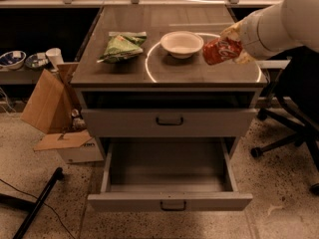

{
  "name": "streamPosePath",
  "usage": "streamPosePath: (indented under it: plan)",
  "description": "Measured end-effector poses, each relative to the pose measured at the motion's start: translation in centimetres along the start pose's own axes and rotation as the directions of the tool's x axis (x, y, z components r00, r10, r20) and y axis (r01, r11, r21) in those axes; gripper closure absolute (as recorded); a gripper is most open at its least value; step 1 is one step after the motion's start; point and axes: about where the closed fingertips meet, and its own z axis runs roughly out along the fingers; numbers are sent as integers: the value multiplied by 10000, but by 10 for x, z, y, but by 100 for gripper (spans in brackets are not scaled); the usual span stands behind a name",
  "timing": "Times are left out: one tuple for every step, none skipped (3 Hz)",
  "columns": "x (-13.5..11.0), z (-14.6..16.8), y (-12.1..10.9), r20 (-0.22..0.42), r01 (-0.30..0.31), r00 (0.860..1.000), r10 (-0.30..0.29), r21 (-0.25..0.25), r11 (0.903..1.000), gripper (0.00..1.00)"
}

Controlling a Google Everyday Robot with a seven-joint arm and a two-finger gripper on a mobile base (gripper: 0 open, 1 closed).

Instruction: Pick coke can from middle drawer and place on counter

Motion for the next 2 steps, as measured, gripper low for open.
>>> streamPosePath:
  plan:
    - [-6,29,-4,425,-144,9990,140,101,9998,100]
    - [0,44,-3,530,-453,9976,437,306,9985,100]
